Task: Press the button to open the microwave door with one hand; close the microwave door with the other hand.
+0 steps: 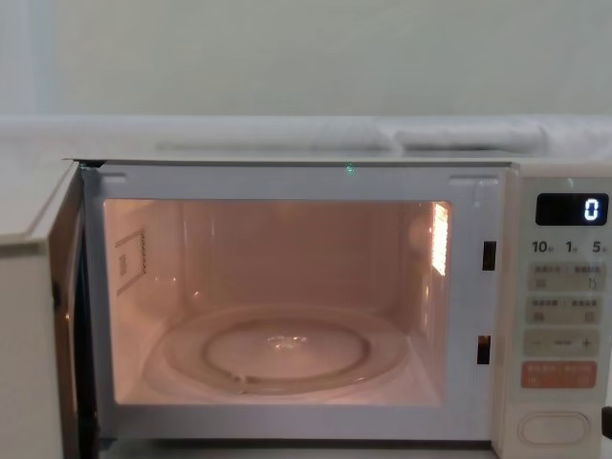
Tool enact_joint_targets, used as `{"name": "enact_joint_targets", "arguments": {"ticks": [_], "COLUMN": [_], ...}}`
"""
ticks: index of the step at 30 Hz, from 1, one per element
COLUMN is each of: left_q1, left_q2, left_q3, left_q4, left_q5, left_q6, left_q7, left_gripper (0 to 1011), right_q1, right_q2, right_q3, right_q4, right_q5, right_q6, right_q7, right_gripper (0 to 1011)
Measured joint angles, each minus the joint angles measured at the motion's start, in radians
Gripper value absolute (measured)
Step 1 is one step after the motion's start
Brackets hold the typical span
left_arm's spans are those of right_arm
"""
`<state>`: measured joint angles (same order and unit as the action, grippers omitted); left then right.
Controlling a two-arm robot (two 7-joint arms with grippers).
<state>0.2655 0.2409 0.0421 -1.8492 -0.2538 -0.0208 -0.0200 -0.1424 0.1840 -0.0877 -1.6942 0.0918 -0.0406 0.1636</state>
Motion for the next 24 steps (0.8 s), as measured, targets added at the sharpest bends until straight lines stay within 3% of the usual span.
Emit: {"name": "enact_joint_targets", "arguments": {"ticks": [1, 4, 10, 15, 24], "left_q1": [0.0, 0.0, 0.0, 0.0, 0.0], "left_q2": [0.0, 0.0, 0.0, 0.0, 0.0], "left_q3": [0.0, 0.0, 0.0, 0.0, 0.0], "left_q4": [0.0, 0.0, 0.0, 0.0, 0.0], "left_q5": [0.0, 0.0, 0.0, 0.0, 0.0], "left_q6": [0.0, 0.0, 0.0, 0.0, 0.0], "left_q7": [0.0, 0.0, 0.0, 0.0, 0.0], "left_gripper": [1001, 1001, 1001, 1001, 1001], "right_q1": [-0.001, -0.006, -0.006, -0.005, -0.004], "right_q2": [0.0, 0.001, 0.001, 0.0, 0.0], "right_q3": [0.0, 0.001, 0.001, 0.001, 0.0], "right_q4": [0.0, 0.0, 0.0, 0.0, 0.0], "right_q5": [0.0, 0.002, 0.002, 0.001, 0.0], "right_q6": [-0.001, -0.005, -0.006, -0.005, -0.004], "right_q7": [0.0, 0.0, 0.0, 0.0, 0.0], "right_gripper": [592, 730, 899, 1002, 1002]}}
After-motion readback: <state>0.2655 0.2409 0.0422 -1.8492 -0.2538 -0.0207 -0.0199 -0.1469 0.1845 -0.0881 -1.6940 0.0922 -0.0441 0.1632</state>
